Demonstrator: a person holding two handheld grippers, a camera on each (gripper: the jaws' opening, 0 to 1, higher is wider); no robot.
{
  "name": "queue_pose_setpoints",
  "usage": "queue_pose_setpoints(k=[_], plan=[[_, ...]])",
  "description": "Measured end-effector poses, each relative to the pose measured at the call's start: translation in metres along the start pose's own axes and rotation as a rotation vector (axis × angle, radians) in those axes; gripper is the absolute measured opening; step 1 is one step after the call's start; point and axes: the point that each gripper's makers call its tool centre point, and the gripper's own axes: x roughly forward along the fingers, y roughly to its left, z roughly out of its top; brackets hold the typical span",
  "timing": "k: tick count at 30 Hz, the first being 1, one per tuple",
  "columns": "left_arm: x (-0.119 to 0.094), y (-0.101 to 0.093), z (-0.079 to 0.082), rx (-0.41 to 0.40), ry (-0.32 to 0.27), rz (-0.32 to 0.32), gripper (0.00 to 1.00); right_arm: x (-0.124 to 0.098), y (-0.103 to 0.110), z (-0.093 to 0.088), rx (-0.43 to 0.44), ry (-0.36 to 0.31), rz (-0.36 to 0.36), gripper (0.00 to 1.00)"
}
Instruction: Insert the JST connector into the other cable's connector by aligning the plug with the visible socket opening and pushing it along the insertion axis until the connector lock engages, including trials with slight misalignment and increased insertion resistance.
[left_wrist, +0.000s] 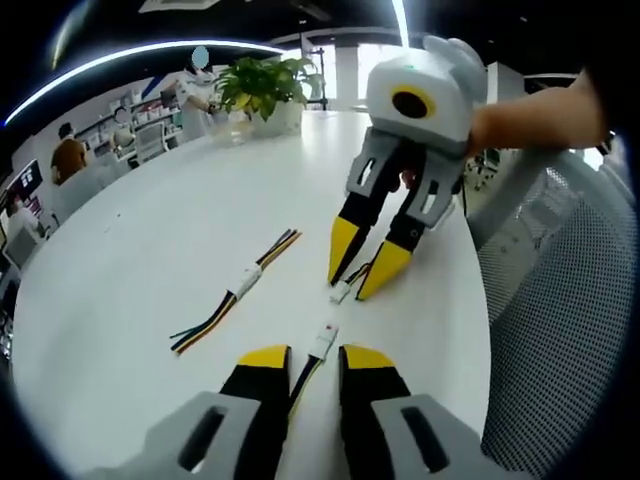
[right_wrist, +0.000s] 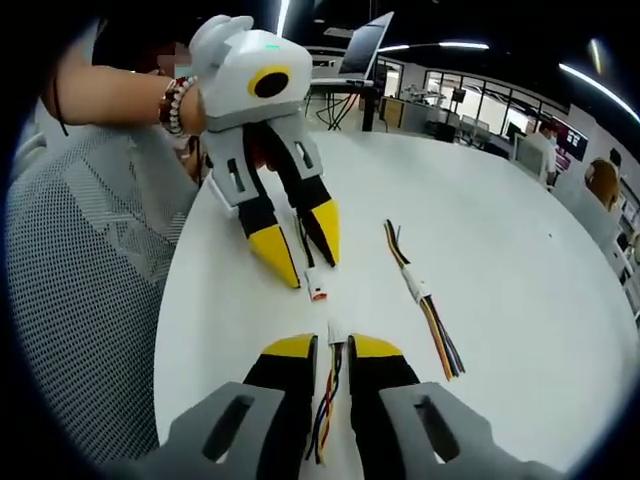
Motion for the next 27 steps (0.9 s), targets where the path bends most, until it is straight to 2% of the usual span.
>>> queue_pose_setpoints(k=[6,15,21,27], plan=[[-0.0006,-0.0006,-0.0006,-0.003,-0.008,-0.008,0.12,-0.0013,-0.0032,-0.0016,0.027,-0.004,-0.010,0.11],[0.0013,-0.0057,-0.0004,0.001,-0.013,-0.037,0.01,-0.0015,0.0000,-0.0036,0.025,-0.011,0.001,0.07],[0.0030,-0.0036,0.0002,-0.009,-0.015,-0.036,0.01,-0.0004,-0.0017,-0.0026,0.012,-0.025,-0.001,0.05],[0.0047,-0.0034,0.0018,-0.019,-0.011,-0.051,0.01,-0.0009,-0.0042,-0.0033,0.006,-0.012,-0.003,0.04]])
